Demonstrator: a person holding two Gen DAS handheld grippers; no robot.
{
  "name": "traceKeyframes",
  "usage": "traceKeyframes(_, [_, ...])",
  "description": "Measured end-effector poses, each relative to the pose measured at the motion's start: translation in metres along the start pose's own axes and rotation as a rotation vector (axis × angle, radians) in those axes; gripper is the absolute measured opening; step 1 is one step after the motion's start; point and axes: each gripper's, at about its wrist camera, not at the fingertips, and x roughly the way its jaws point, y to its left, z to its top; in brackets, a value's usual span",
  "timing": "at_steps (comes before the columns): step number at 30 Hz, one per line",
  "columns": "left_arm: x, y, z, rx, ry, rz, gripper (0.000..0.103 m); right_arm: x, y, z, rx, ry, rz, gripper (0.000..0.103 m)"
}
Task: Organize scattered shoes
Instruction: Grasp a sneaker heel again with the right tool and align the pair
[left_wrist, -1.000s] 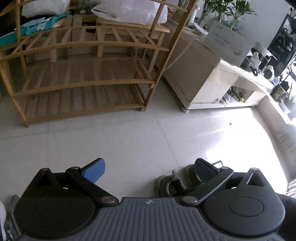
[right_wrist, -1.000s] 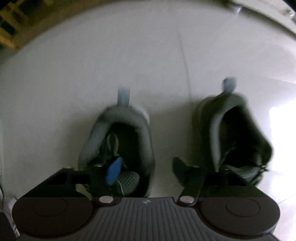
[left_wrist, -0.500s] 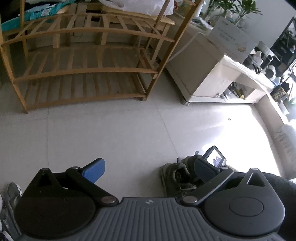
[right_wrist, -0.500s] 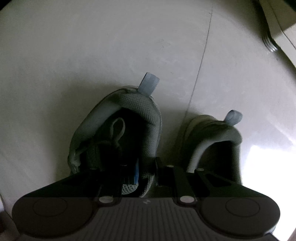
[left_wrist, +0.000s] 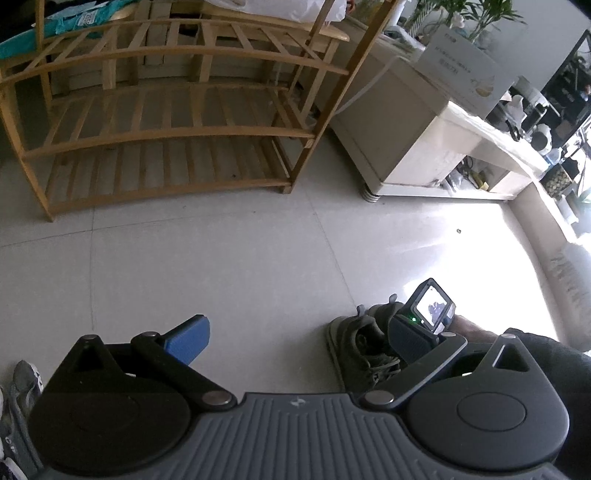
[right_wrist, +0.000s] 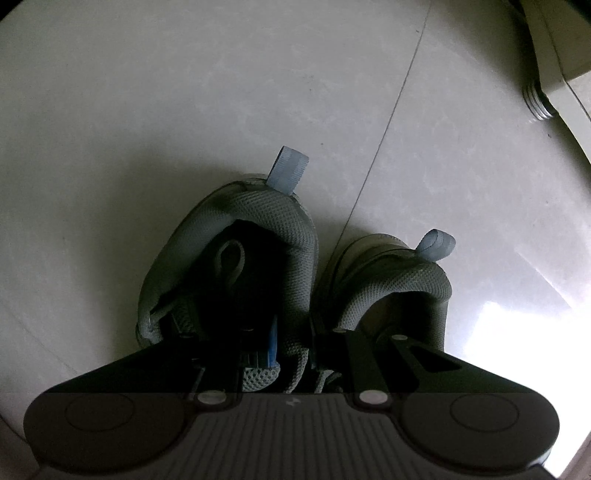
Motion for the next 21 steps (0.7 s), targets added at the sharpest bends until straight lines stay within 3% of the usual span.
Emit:
traceKeyframes(12, [0.002, 0.001, 0.001, 0.0, -0.002, 0.002, 0.103, -0.003, 0.012, 0.01, 0.001, 0.005, -0.01, 0.021])
traceKeyframes(13, [-0.002, 0.019, -0.005, 0.026, 0.003, -0.014, 0.103, -0.006, 0.011, 0.012, 0.004, 0.0, -0.007, 0.021])
traceKeyframes(18, [-0.003, 0.024, -0.006, 0.034, 0.0, -0.018, 0.103, -0.022, 0.009, 0.013, 0.015, -0.024, -0.02, 0.035])
traceKeyframes(21, [-0.004, 0.023, -0.007, 0.032, -0.007, -0.01, 0.103, -0.032, 0.011, 0.011, 0.017, -0.032, -0.035, 0.055])
